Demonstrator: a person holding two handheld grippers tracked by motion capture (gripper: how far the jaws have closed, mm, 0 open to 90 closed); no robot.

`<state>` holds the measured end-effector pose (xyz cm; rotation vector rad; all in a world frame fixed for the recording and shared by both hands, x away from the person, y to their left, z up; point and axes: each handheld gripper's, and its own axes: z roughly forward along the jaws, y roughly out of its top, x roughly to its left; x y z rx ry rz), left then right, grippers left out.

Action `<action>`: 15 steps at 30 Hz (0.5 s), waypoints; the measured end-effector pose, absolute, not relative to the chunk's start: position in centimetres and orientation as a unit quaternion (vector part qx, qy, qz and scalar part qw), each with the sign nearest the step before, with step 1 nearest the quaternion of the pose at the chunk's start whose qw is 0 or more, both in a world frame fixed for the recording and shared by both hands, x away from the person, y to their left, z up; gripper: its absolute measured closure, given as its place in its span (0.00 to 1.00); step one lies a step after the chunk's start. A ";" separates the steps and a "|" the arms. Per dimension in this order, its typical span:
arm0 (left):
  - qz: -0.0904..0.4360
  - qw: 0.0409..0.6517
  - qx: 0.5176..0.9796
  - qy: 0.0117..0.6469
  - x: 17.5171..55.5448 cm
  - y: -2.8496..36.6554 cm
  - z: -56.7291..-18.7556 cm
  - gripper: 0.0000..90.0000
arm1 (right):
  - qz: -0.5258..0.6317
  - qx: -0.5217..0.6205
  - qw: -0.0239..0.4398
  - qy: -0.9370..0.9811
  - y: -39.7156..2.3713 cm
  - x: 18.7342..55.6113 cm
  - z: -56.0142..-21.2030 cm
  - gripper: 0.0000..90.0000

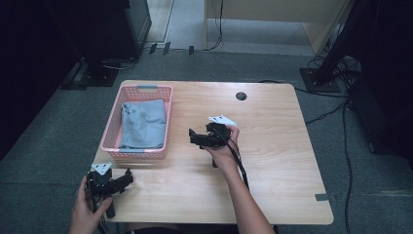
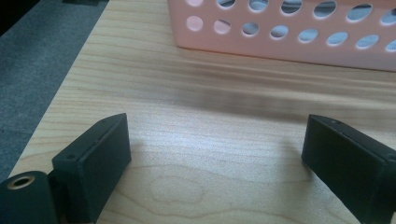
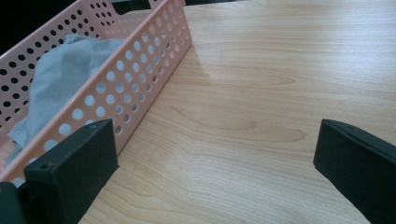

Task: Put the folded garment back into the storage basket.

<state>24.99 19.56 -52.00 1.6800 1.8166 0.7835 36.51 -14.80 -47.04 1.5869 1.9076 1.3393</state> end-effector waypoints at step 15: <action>0.291 0.270 0.623 0.674 25.0 19.6 -52.0 0.09 | 0.453 0.566 0.171 0.667 -16.5 36.1 -48.2 0.00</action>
